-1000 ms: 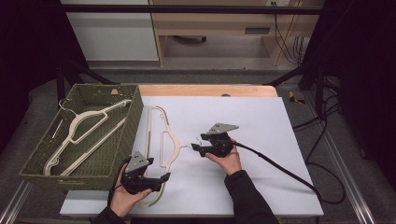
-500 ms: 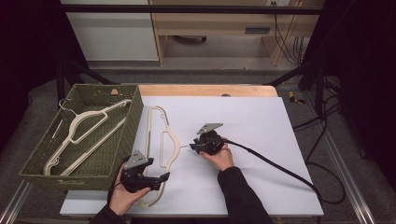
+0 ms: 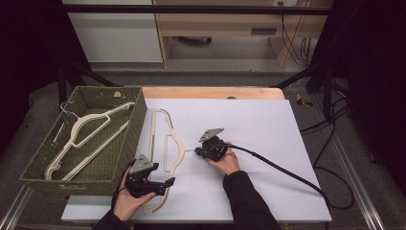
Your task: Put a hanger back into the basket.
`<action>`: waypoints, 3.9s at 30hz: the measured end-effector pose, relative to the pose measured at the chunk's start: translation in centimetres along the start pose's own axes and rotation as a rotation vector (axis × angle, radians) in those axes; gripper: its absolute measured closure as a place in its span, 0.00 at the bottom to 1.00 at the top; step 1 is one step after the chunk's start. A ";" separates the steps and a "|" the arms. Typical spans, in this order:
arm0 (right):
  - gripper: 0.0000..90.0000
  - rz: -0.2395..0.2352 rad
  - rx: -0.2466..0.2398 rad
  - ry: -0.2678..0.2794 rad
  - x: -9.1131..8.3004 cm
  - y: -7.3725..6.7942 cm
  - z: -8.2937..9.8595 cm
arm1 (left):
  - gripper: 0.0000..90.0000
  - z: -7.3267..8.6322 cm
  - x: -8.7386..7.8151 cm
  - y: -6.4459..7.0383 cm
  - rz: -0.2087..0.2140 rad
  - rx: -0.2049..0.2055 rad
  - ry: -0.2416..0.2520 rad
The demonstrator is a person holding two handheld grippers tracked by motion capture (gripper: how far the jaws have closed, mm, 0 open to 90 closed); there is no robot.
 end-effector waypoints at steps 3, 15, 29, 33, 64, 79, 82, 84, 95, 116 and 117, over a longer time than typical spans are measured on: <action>0.99 -0.026 0.001 0.000 0.1 0.2 -0.1 | 0.17 0.0 0.1 0.0 0.001 -0.003 -0.002; 0.99 -0.048 -0.025 -0.003 -0.7 0.3 -0.5 | 0.19 -0.4 1.0 -0.5 -0.008 0.003 -0.038; 0.99 -0.050 -0.048 0.007 -2.0 -0.2 -1.3 | 0.37 -2.8 6.9 -2.2 -0.099 0.026 -0.147; 1.00 -0.049 -0.052 0.008 -2.3 -0.3 -1.6 | 0.50 -2.8 7.9 -2.6 -0.133 0.026 -0.173; 0.94 -0.007 -0.049 0.012 -3.9 -1.8 -1.8 | 0.81 -3.5 6.9 -0.6 -0.087 -0.003 -0.151; 0.95 0.038 -0.050 0.028 -5.6 -2.2 -2.4 | 0.47 -2.5 3.4 1.5 -0.118 -0.005 -0.175; 0.95 0.041 -0.055 0.026 -5.9 -2.2 -2.4 | 0.46 -1.1 3.2 1.9 -0.123 -0.018 -0.217; 0.95 0.044 -0.063 0.025 -6.0 -2.2 -2.4 | 0.49 -0.5 3.1 2.1 -0.134 -0.022 -0.221; 0.96 0.067 -0.071 0.015 -6.3 -2.5 -2.3 | 0.57 0.2 2.8 3.2 -0.188 -0.032 -0.245; 0.72 0.013 -0.085 0.232 -11.7 -4.3 -3.6 | 0.89 -0.6 1.3 2.9 -0.212 -0.076 -0.223; 0.69 0.005 -0.084 0.261 -12.5 -4.4 -3.8 | 0.89 -0.6 1.2 2.9 -0.212 -0.072 -0.219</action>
Point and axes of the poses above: each handheld gripper's, and its own axes: x roughly forward along the jaws, z roughly out of its underside, y roughly to its right, the point moved 4 cm from there along x, roughly forward along the jaws, and after that the axes turned 2 degrees about z, right-handed, at the moved point
